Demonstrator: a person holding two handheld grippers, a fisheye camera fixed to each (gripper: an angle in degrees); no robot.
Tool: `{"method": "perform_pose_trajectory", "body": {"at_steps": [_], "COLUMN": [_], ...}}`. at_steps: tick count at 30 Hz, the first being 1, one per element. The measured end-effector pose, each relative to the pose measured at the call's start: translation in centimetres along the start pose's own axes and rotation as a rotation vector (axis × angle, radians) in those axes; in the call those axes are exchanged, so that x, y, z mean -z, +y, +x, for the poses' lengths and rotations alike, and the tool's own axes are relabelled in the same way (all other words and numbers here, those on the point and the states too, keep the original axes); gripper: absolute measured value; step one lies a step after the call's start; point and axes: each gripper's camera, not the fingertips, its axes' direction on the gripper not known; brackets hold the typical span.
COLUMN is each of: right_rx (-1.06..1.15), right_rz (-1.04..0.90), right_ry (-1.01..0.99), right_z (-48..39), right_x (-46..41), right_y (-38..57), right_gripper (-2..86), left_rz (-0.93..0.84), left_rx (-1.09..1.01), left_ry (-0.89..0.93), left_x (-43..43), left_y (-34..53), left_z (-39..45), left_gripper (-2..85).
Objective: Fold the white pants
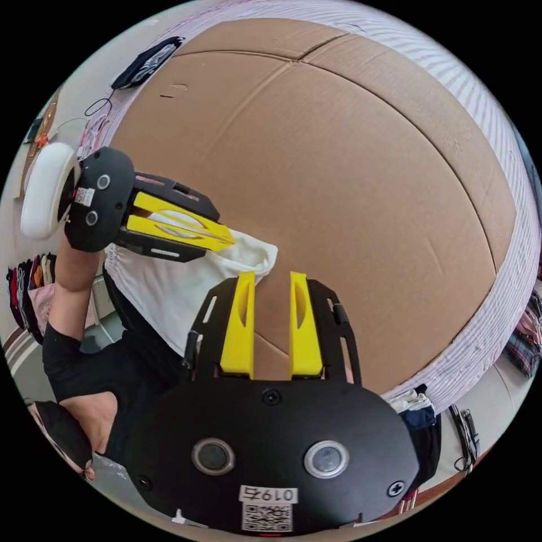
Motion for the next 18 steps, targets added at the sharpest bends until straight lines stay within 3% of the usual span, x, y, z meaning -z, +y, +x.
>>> {"method": "perform_pose_trajectory", "body": {"at_steps": [3, 8, 18], "right_rx": [-0.036, -0.112, -0.182], "right_rz": [-0.044, -0.172, -0.289], "right_ry": [-0.050, -0.121, -0.151], "right_z": [2.9, 8.0, 14.1], "right_x": [1.5, 2.5, 3.8], "right_y": [-2.8, -8.0, -15.5], "right_gripper": [12.7, 9.4, 6.4], "left_rz": [0.035, 0.082, -0.005], "left_rx": [0.021, 0.059, 0.017], "left_ry": [0.009, 0.048, 0.053], "left_x": [0.2, 0.4, -2.2], "left_y": [0.5, 1.2, 0.8], "left_z": [-0.5, -1.7, -1.0], "left_gripper": [0.7, 0.8, 0.8]}}
